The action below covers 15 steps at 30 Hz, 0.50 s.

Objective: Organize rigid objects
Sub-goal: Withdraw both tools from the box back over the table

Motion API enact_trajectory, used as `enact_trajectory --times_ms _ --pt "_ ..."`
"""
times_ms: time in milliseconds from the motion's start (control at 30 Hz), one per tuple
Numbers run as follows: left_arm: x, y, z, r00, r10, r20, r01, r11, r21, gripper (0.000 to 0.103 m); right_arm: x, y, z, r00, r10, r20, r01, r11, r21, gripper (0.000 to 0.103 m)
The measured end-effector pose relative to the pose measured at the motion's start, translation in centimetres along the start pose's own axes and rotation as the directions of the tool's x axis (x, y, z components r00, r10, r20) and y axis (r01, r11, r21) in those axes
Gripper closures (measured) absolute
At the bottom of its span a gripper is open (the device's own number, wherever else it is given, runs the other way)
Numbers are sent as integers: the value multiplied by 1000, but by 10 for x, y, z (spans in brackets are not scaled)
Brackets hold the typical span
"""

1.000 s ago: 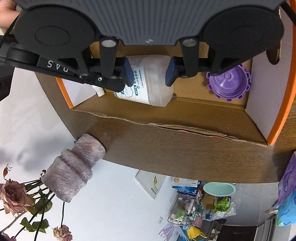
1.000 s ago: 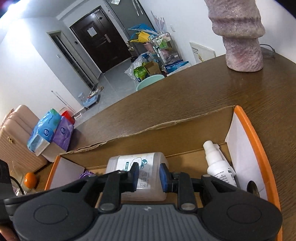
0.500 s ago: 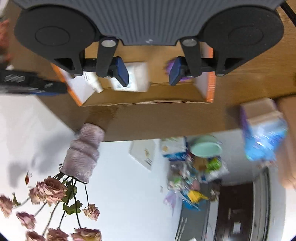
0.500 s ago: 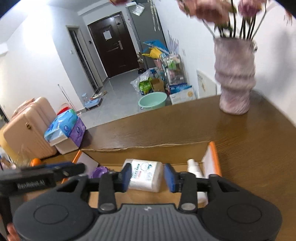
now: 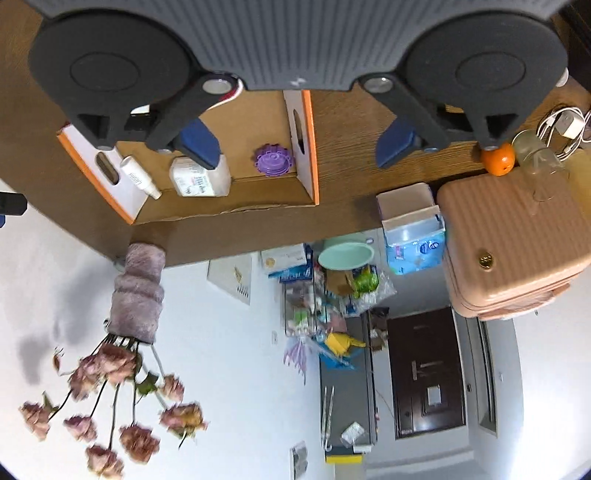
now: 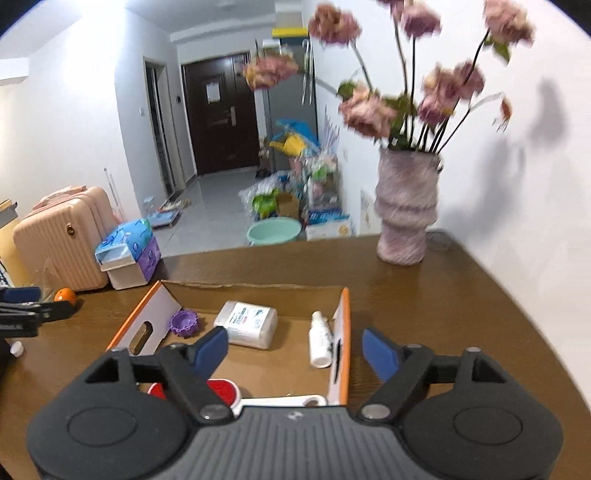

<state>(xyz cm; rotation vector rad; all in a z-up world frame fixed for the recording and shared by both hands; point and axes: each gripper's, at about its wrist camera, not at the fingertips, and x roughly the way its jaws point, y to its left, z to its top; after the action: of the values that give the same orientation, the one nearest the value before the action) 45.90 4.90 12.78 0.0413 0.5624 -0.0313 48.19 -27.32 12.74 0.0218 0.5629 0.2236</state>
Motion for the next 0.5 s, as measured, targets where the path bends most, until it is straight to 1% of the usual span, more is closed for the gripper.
enact_trajectory --times_ms 67,133,167,233,267,333,367,400,500 --pt "-17 0 -7 999 -12 42 12 1000 -11 3 -17 3 -9 998 6 64 -5 1000 -17 14" --pt "-34 -2 -16 994 -22 103 22 1000 0 0 -31 6 -20 994 -1 112 3 1000 -22 9" --pt "-40 -3 -21 990 -25 138 24 1000 5 0 -35 7 -25 992 -12 128 15 1000 -22 9" --pt "-55 -6 -33 975 -22 221 16 1000 26 0 -44 10 -36 989 -35 145 39 999 -26 8" --pt "-60 -8 -38 970 -17 244 9 999 33 0 -48 12 -41 988 -38 152 43 999 -28 7" --pt "-67 -7 -49 962 -23 272 18 1000 22 0 -58 13 -54 983 -26 184 32 999 -29 5" --pt "-71 -6 -54 959 -27 283 26 1000 9 0 -62 13 -60 980 -15 198 21 999 -27 1" --pt "-75 -4 -59 955 -31 296 36 999 -12 0 -66 13 -67 977 -6 213 11 1000 -22 0" --pt "-86 0 -76 946 -47 321 67 996 -51 0 -77 16 -87 972 -24 234 29 999 -18 0"
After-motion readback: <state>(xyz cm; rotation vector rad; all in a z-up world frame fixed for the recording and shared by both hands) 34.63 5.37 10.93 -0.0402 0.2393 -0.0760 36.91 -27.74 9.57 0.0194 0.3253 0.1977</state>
